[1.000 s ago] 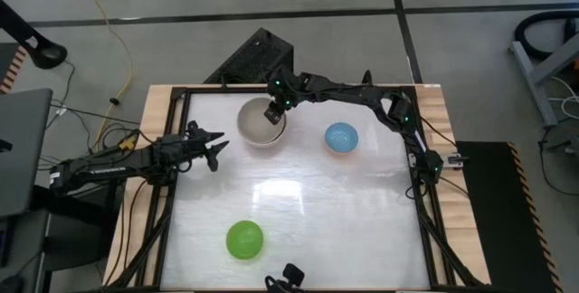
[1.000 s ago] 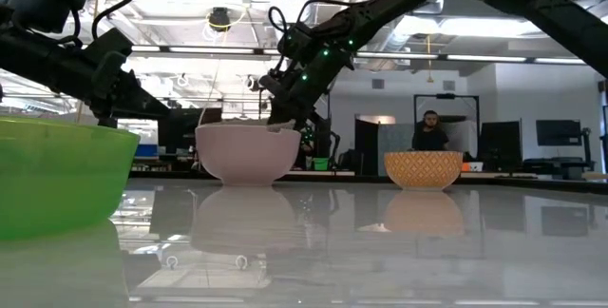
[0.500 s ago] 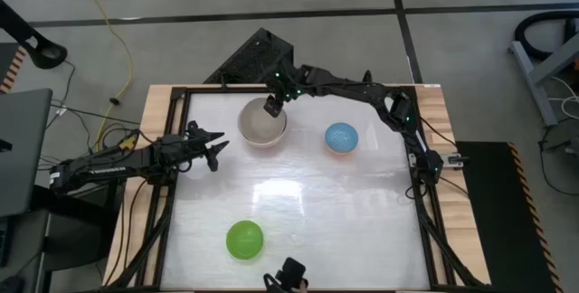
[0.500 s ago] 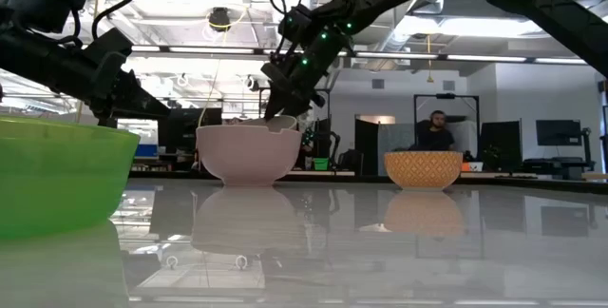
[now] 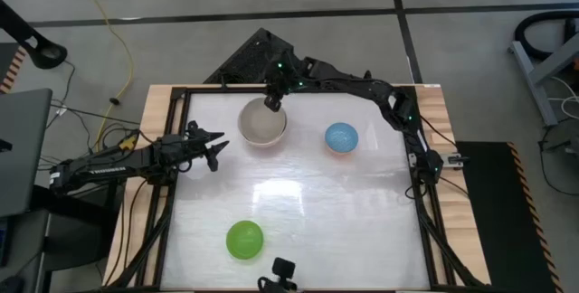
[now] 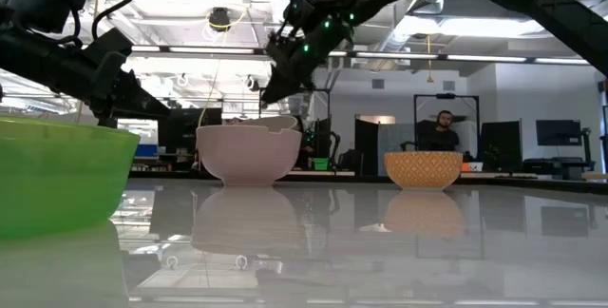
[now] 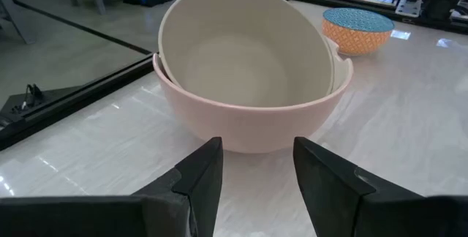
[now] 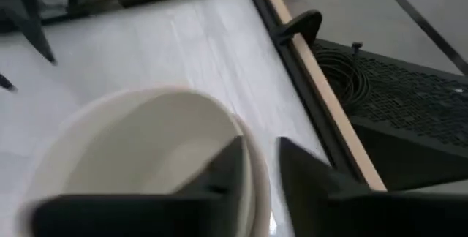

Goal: Nest bowls inside each other
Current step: Stack the gray bowl on top of the light pink bowl, then stack the orange patterned bowl on top of the gray bowl

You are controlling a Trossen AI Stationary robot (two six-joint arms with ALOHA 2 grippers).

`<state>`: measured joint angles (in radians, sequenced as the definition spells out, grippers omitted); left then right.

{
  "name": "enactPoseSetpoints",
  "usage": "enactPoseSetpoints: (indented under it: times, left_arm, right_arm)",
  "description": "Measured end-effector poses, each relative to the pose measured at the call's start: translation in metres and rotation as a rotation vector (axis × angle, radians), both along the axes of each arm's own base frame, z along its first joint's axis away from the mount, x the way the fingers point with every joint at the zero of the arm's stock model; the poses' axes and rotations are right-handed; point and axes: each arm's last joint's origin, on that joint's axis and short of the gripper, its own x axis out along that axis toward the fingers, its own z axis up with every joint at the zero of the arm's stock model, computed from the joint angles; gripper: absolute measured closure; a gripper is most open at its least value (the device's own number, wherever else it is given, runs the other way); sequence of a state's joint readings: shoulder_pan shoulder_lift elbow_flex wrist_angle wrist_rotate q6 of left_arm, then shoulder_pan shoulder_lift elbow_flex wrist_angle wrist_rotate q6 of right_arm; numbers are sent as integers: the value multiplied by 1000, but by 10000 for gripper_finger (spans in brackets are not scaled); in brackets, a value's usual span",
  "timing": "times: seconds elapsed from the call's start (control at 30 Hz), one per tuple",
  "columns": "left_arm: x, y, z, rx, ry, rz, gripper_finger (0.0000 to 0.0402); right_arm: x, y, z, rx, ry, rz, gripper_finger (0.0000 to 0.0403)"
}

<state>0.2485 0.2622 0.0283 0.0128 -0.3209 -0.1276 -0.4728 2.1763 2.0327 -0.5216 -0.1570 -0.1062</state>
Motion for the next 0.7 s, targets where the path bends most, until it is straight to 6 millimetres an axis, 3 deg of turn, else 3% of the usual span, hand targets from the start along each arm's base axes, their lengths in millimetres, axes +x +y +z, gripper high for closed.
enactPoseSetpoints:
  times: [0.07,0.27,0.43,0.7]
  left_arm:
    - [0,0,0,0,0,0,244]
    - [0,0,0,0,0,0,244]
    - [0,0,0,0,0,0,244]
    - [0,0,0,0,0,0,244]
  right_arm:
    - [2,0,-13,7,-10,25,381]
    - [6,4,-44,54,-121,98,397]
    - [-1,-7,-63,111,-197,60,399]
    - [-9,-18,-55,219,-312,157,400]
